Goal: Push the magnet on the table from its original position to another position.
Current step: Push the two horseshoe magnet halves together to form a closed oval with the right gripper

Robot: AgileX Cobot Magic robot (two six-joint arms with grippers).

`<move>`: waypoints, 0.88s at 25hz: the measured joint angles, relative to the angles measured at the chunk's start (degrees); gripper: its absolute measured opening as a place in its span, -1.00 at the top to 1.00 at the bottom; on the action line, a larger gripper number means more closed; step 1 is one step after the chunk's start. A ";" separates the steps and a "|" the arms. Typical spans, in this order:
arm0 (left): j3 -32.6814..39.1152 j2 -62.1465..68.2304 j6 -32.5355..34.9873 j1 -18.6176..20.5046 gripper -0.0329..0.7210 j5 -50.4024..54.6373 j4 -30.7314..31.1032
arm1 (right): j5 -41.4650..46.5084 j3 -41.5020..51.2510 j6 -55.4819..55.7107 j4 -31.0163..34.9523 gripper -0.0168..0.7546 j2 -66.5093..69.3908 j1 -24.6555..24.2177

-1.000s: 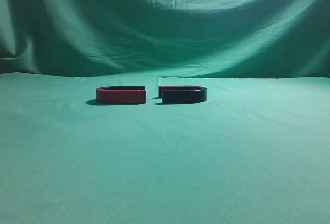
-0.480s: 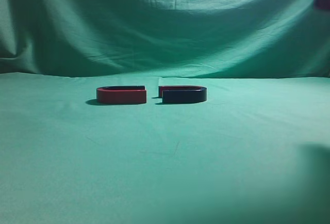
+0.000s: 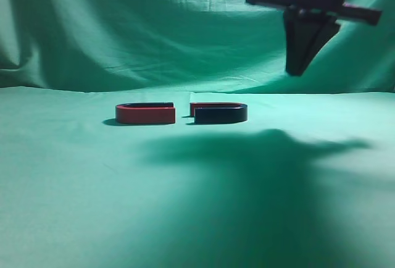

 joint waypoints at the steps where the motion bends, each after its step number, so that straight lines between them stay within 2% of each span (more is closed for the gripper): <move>1: 0.00 0.00 0.00 0.00 -0.15 0.00 0.00 | 0.21 -1.83 0.09 0.00 0.96 2.00 0.00; 13: 0.00 0.00 0.00 0.00 -0.15 0.00 0.00 | 2.36 -17.10 0.66 0.00 0.96 17.97 2.26; 22: 0.00 0.00 0.00 0.00 -0.15 0.00 0.00 | 2.55 -19.37 0.94 -0.22 0.96 19.67 5.69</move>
